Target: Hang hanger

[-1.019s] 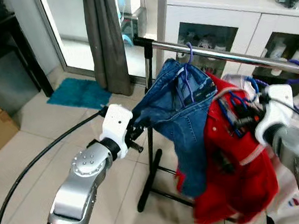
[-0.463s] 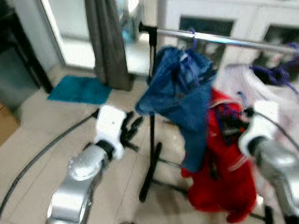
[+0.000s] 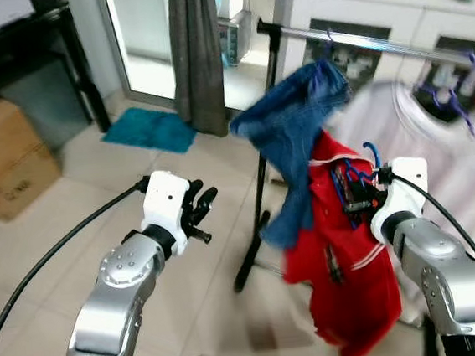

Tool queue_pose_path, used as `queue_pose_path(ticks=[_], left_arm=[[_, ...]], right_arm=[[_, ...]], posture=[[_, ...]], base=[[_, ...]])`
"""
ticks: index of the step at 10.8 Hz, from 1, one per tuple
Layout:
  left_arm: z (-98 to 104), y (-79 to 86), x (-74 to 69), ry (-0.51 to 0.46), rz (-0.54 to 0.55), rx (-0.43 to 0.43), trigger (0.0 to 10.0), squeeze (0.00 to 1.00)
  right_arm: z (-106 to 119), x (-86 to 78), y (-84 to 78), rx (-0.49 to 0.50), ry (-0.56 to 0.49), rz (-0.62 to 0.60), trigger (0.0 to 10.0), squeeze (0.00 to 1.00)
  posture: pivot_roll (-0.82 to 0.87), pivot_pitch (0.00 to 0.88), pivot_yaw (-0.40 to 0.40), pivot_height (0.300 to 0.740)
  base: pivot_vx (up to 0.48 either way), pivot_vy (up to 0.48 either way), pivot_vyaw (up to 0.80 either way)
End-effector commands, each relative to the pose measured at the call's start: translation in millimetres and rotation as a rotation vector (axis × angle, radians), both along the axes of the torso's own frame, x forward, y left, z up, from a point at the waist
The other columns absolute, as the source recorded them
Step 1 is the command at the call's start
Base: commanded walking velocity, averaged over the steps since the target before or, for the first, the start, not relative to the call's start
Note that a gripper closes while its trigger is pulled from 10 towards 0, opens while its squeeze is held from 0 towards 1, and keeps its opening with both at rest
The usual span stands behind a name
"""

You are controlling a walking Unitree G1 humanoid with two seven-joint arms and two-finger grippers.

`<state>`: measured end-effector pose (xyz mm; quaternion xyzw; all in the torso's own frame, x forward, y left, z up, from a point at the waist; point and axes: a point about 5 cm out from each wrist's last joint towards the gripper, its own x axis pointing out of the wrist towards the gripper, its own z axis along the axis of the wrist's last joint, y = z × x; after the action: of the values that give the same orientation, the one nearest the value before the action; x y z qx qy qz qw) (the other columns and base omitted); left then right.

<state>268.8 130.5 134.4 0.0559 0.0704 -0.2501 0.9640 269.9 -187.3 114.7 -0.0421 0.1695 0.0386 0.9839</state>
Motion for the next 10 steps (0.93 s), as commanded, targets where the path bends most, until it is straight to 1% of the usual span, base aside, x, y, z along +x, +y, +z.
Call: queue_pose_path(ticks=[1,2,4,7,8,9,10], left_arm=[[3.9,-5.5,2.2,-0.017,-0.022,0.0,10.0,0.0],[4.9,-7.5,5.0,-0.02,-0.03,0.002,10.0,0.0],[6.7,-8.9,5.0,-0.023,-0.043,0.003,10.0,0.0],[4.6,-7.0,3.8,-0.014,-0.051,0.01,10.0,0.0],[5.2,-7.9,6.3,-0.016,-0.06,0.017,10.0,0.0],[7.3,-12.0,6.7,-0.014,-0.105,-0.024,10.0,0.18],[11.3,-17.3,8.3,-0.033,-0.153,-0.048,10.0,1.0]], right_arm=[[9.2,2.2,-3.8,-0.009,-0.046,-0.012,0.0,0.0],[9.4,2.8,-6.6,-0.011,-0.047,-0.021,0.0,0.0],[8.8,1.9,-7.9,-0.012,-0.047,-0.027,0.0,0.0],[8.7,0.5,-5.2,-0.006,-0.048,-0.019,0.0,0.0],[11.3,3.3,-1.0,-0.005,-0.057,0.003,0.0,0.0],[17.2,5.3,3.6,0.011,-0.074,0.036,0.0,0.0],[24.5,7.1,10.0,0.039,-0.096,0.093,0.0,0.0]], posture=[[-0.02,0.0,-0.034,0.74],[-0.02,0.0,-0.025,0.74],[-0.02,0.004,-0.018,0.74],[-0.02,0.005,-0.014,0.74],[-0.01,0.0,-0.007,0.74],[-0.01,0.0,-0.007,0.74],[0.0,0.006,-0.019,0.74]], base=[[-0.255,0.0,0.0],[-0.259,0.0,0.0],[-0.255,0.0,0.0],[-0.255,0.0,0.0],[0.0,0.0,0.0],[0.0,0.0,0.0],[0.0,0.0,0.0]])
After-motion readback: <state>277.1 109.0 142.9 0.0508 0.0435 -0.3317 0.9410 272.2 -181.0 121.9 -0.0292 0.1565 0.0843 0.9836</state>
